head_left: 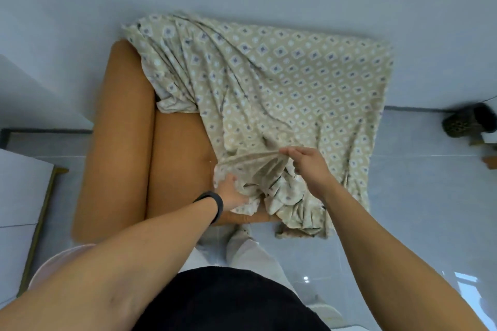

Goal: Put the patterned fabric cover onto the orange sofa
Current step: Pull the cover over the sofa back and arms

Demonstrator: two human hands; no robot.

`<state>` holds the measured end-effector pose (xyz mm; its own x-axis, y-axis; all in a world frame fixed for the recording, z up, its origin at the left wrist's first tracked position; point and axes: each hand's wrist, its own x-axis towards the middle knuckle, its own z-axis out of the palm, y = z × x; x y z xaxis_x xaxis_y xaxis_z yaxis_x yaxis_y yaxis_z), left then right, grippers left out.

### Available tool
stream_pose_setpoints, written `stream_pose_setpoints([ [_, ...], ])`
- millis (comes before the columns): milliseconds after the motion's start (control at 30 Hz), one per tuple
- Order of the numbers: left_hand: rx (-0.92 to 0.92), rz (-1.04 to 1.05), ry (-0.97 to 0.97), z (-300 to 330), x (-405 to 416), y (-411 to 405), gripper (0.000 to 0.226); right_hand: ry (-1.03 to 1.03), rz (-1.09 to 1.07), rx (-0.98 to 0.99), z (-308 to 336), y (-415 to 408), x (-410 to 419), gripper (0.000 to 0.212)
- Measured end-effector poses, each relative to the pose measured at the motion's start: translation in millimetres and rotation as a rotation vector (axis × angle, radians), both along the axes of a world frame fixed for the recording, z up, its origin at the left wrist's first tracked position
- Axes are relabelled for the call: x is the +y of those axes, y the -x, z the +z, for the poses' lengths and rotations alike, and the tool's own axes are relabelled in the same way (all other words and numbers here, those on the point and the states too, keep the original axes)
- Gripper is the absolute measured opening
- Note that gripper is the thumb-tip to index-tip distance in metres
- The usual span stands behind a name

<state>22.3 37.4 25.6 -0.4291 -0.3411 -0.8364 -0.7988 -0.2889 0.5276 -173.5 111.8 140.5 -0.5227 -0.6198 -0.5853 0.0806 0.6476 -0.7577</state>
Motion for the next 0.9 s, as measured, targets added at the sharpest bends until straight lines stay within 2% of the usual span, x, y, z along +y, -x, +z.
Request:
stream_pose_setpoints([
  [100,-0.004,0.047,-0.089,-15,10,27,0.122,0.071,-0.066,-0.014,27,11,1,0.026],
  [167,0.009,0.125,0.002,-27,17,45,0.13,0.113,-0.07,-0.015,42,22,3,0.027],
  [300,-0.03,0.329,0.291,3,16,63,0.115,0.183,-0.028,-0.017,58,43,3,0.027],
  [367,-0.018,0.342,0.367,6,2,70,0.101,0.206,0.005,-0.013,62,55,1,0.027],
  [400,-0.021,0.291,0.385,6,-7,76,0.084,0.214,0.018,-0.017,63,60,0,0.027],
  [467,-0.044,0.128,0.44,12,-19,92,0.033,0.22,0.045,-0.021,65,71,-1,0.027],
  [500,-0.043,0.083,0.489,15,-21,101,0.02,0.214,0.055,-0.019,65,76,-1,0.027],
  [567,-0.006,0.045,0.534,19,-17,115,0.021,0.207,0.071,-0.014,64,86,0,0.027],
  [667,0.068,0.114,0.468,27,-4,122,0.025,0.232,0.031,-0.01,62,105,2,0.027],
  [767,0.131,0.176,0.458,46,4,118,0.019,0.235,0.035,-0.026,48,116,3,0.034],
  [800,0.175,0.231,0.448,56,3,117,0.017,0.214,0.065,0.01,40,116,4,0.039],
  [900,0.253,0.336,0.463,89,-10,115,0.024,0.109,0.152,0.285,5,92,18,0.048],
])
